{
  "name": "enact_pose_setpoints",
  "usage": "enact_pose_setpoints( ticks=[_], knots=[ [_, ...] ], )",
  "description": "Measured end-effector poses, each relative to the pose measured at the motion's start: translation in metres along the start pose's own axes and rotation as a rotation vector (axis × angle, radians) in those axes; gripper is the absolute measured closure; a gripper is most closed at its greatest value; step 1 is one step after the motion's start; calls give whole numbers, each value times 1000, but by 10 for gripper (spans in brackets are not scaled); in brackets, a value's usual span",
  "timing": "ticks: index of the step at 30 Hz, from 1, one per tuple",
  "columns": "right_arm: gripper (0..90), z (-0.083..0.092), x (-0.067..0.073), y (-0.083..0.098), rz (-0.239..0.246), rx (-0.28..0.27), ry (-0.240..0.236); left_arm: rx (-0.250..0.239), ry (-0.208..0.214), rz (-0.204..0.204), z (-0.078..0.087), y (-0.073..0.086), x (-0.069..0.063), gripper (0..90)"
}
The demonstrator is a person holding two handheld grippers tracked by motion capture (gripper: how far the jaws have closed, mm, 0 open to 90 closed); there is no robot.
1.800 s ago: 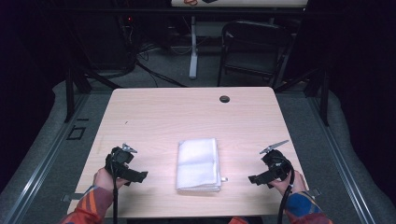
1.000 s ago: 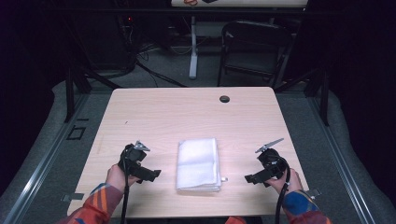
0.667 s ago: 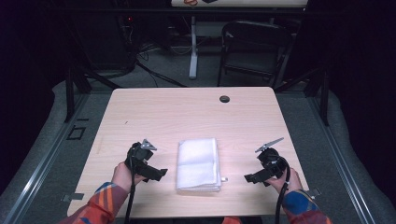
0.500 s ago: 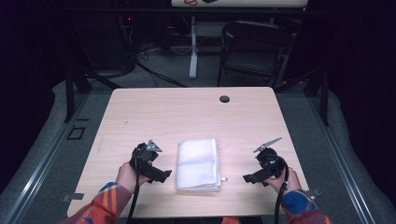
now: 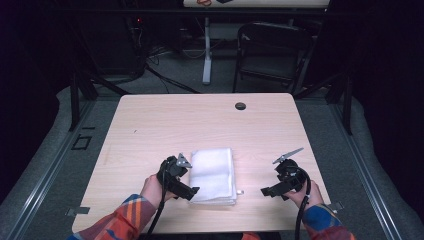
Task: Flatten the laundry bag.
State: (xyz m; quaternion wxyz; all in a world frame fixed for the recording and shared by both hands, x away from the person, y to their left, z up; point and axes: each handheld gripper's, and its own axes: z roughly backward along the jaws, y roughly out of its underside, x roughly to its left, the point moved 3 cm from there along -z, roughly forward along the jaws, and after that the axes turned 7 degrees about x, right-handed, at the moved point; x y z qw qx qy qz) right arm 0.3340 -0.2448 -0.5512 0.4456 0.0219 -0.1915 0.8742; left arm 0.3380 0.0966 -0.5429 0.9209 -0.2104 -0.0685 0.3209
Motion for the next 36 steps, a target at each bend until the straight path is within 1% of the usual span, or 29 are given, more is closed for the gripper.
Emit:
enact_pose_setpoints(
  ticks=[1, 3, 4, 5, 6, 7, 8, 11, 12, 13, 15, 16, 17, 18, 19, 20, 21, 23, 24, 25, 26, 28, 29, 30, 31, 32, 33, 34, 36],
  knots=[
    [86, 0, 1, -1, 3, -2, -3, -10, 1, -11, -1, -1, -4, 53],
    [87, -1, 1, -1, 11, 6, -4, -12, 2, -17, -1, -2, -6, 57],
    [91, -3, 3, -1, -1, -4, -11, -12, 15, -28, -3, -4, -10, 71],
    [92, -3, 3, -2, 9, 5, -16, -12, 23, -34, -4, -5, -12, 74],
    [92, -4, 3, -1, 1, -3, -16, -12, 23, -34, -4, -5, -12, 77],
    [92, -4, 3, -1, 1, -3, -16, -6, 38, -47, -5, -6, -14, 81],
    [93, -3, 3, -1, 12, 10, -17, -7, 41, -56, -7, -8, -17, 81],
    [99, -4, 2, -1, 11, 14, -13, 0, 68, -84, -13, -13, -27, 101],
    [102, -3, 1, 1, 21, 33, -6, 15, 82, -106, -17, -16, -33, 113],
    [102, -3, 1, 1, 21, 33, -6, 15, 82, -106, -17, -16, -33, 121],
    [112, -3, 1, 1, 27, 39, -6, 28, 80, -136, -22, -19, -38, 123],
    [117, -4, 2, 2, 4, 20, -17, 34, 78, -153, -26, -22, -43, 115],
    [117, -4, 3, 2, 1, 19, -19, 34, 78, -153, -26, -22, -43, 112],
    [117, -4, 3, 2, 1, 19, -19, 41, 67, -167, -28, -23, -45, 112],
    [118, -4, 3, 1, -2, 14, -27, 46, 71, -175, -30, -23, -47, 110],
    [118, -4, 3, 2, 1, 19, -7, 54, 73, -184, -32, -24, -49, 110],
    [118, -4, 4, 1, 1, 20, -22, 62, 67, -190, -34, -24, -51, 110],
    [118, -4, 4, 1, 4, 25, -18, 72, 60, -199, -39, -25, -53, 119],
    [119, -3, 3, 0, 27, 44, -12, 76, 54, -199, -42, -25, -54, 131],
    [120, -4, 3, -1, 26, 37, -8, 90, 45, -209, -46, -25, -55, 150],
    [120, -4, 3, -1, 26, 37, -8, 90, 45, -209, -46, -25, -55, 159],
    [120, -5, 4, -2, 30, 47, -14, 99, 29, -215, -49, -25, -56, 164],
    [121, -7, 6, -2, 17, 31, -21, 102, 25, -217, -49, -24, -56, 169],
    [121, -7, 5, -2, 21, 29, -20, 108, 14, -220, -50, -24, -56, 182],
    [121, -7, 5, -1, 14, 36, -22, 109, 9, -225, -51, -23, -57, 191],
    [123, -5, 3, -1, 31, 54, -24, 109, 4, -227, -52, -23, -57, 219],
    [123, -5, 3, -1, 31, 54, -24, 113, 3, -231, -52, -23, -57, 219],
    [125, -4, 3, 0, 29, 55, -23, 112, 5, -232, -52, -22, -57, 235],
    [126, -5, 4, 0, 26, 53, -24, 106, 4, -232, -52, -22, -55, 305]
  ],
)
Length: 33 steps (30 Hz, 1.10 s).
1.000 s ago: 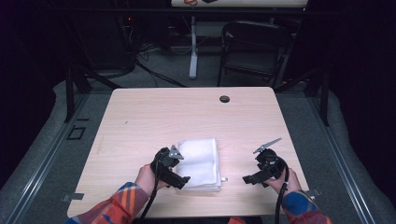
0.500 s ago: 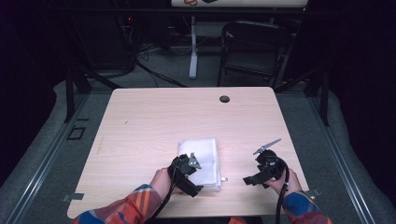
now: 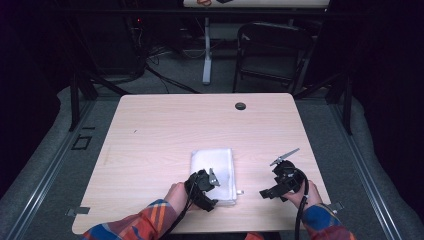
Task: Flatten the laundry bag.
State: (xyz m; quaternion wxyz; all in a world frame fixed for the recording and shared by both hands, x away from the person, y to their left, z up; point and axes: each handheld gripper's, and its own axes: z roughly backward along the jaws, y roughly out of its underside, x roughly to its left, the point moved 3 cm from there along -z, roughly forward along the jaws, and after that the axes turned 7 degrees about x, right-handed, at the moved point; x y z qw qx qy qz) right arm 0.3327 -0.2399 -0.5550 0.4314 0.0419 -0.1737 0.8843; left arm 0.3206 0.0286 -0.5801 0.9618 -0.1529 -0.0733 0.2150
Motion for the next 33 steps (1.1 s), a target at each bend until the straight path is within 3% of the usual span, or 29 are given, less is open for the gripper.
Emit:
enact_pose_setpoints(
  ticks=[4, 7, 8, 13, 14, 16, 17, 20, 24, 26, 28, 33],
  knots=[
    [130, -2, 2, 0, 2, 2, 7, -15, -1, -8, 1, 1, 1, 350],
    [133, -2, 2, 0, 19, 17, 0, -21, -4, -17, 2, 1, 3, 449],
    [133, -3, 4, 0, 8, 4, -21, -24, 3, -24, 2, 1, 3, 470],
    [134, -3, 4, 1, 12, 13, -20, -25, 22, -40, 4, 1, 3, 526],
    [134, -3, 3, 1, 19, 20, -15, -27, 35, -41, 4, 2, 3, 569],
    [135, -4, 5, 1, 5, -1, -28, -32, 38, -37, 4, 2, 4, 576],
    [138, -3, 4, 1, 27, 22, -17, -33, 47, -37, 5, 3, 5, 598],
    [139, -4, 5, 1, 27, 19, -19, -42, 69, -34, 5, 3, 6, 654],
    [142, -4, 3, 2, 43, 36, -6, -47, 78, -34, 6, 3, 7, 672],
    [144, -5, 5, 1, 27, 15, -24, -58, 89, -34, 7, 3, 8, 710],
    [145, -5, 5, 1, 27, 28, -18, -63, 98, -31, 8, 3, 9, 741],
    [146, -5, 7, 2, 23, 13, -23, -63, 113, -36, 9, 3, 10, 743]
  ],
)
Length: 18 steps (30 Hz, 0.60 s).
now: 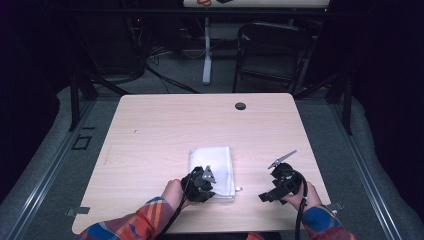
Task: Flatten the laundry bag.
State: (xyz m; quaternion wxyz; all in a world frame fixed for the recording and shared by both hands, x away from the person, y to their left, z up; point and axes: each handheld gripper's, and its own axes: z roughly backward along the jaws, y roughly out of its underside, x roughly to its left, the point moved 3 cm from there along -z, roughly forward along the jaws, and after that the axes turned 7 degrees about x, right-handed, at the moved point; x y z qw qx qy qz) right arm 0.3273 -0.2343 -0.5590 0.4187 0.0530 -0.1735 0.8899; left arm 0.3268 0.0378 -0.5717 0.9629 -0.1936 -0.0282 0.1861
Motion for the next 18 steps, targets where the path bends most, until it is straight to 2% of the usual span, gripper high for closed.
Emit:
enact_pose_setpoints(
  ticks=[1, 2, 6, 8, 10, 13, 14, 16, 18],
  knots=[
    [146, -1, 0, 0, -7, -9, -4, 2, 9, 3, 0, 0, 1, 742],
    [146, 0, 0, 2, 0, 8, -7, 5, 13, 5, 0, 0, 1, 733],
    [146, 0, -1, 3, 0, 9, 14, 0, 21, -1, 0, -1, 1, 715],
    [146, -1, 1, 3, -11, -8, -7, -15, 45, 3, 0, -1, 1, 708],
    [146, 0, 1, 2, 0, 8, -1, -16, 43, 4, 1, -1, 0, 712],
    [146, -1, 2, 2, 10, 14, -6, -10, 35, -14, 2, -1, 0, 754],
    [147, 0, 2, 2, 11, 10, -1, -9, 32, -14, 2, -1, -1, 799],
    [150, 0, 2, 2, 10, 12, 1, 10, 26, -15, 1, -1, -1, 818],
    [154, 0, 2, 2, 12, 12, 0, 8, 23, -15, 1, -1, -1, 828]
  ],
)
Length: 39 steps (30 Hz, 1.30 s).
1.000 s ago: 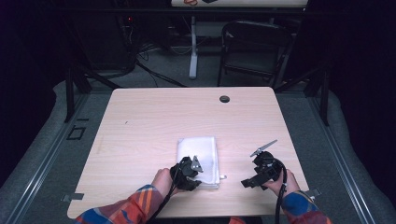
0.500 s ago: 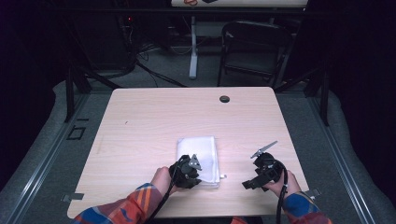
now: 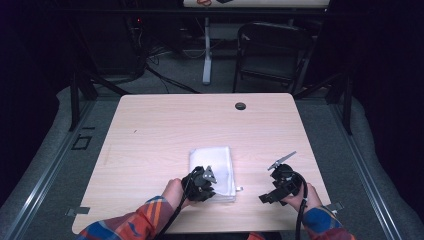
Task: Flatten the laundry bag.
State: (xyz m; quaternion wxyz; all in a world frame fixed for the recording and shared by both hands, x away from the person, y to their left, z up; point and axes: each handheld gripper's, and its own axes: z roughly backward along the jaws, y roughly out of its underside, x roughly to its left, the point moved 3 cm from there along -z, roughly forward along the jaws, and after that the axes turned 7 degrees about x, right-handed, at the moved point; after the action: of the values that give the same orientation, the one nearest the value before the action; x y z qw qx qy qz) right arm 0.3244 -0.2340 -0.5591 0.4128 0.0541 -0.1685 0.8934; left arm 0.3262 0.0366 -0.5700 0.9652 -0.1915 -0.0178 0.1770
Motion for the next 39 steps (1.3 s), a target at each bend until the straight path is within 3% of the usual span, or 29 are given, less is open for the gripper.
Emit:
enact_pose_setpoints(
  ticks=[2, 9, 10, 11, 12, 13, 14, 15, 18, 20, 21, 22, 26, 29, 32, 34, 39],
  knots=[
    [162, 1, 0, 0, 11, 2, 20, -6, -4, 0, 1, 0, 0, 849],
    [198, -2, 10, -6, 28, -19, 4, -40, -17, 6, 5, 0, 0, 870],
    [231, -1, 11, -7, 56, -9, 16, -44, -13, 6, 6, 0, -1, 872],
    [264, -3, 15, -10, 51, -22, 2, -57, -19, 5, 7, -1, 0, 872],
    [324, -4, 19, -15, 99, -3, 18, -66, -19, 9, 9, -1, 0, 874],
    [324, -4, 19, -15, 99, -3, 18, -71, -19, 4, 10, -2, 0, 874],
    [374, -6, 22, -18, 111, -10, 35, -82, -24, 8, 11, -2, 0, 874],
    [454, -8, 29, -26, 143, -19, 28, -88, -24, 8, 12, -2, -1, 875],
    [628, -12, 38, -35, 182, -30, 20, -95, -35, 8, 13, -2, -1, 876],
    [672, -13, 41, -38, 199, -26, 26, -102, -41, 2, 15, -2, -1, 877],
    [791, -17, 48, -45, 226, -36, 30, -111, -40, 3, 16, -2, -1, 878],
    [822, -18, 50, -47, 236, -41, 30, -110, -40, 5, 17, -3, -1, 878],
    [897, -25, 60, -57, 274, -53, 36, -134, -54, 11, 21, -2, 0, 878],
    [900, -37, 66, -67, 296, -70, 48, -141, -56, 19, 22, -2, 1, 878],
    [900, -45, 66, -69, 285, -88, 47, -148, -56, 29, 23, -1, 3, 877],
    [900, -57, 63, -70, 278, -60, 42, -152, -64, 36, 24, 0, 3, 877],
    [900, -59, 63, -70, 281, -60, 43, -154, -76, 49, 26, 1, 4, 878]
  ],
)
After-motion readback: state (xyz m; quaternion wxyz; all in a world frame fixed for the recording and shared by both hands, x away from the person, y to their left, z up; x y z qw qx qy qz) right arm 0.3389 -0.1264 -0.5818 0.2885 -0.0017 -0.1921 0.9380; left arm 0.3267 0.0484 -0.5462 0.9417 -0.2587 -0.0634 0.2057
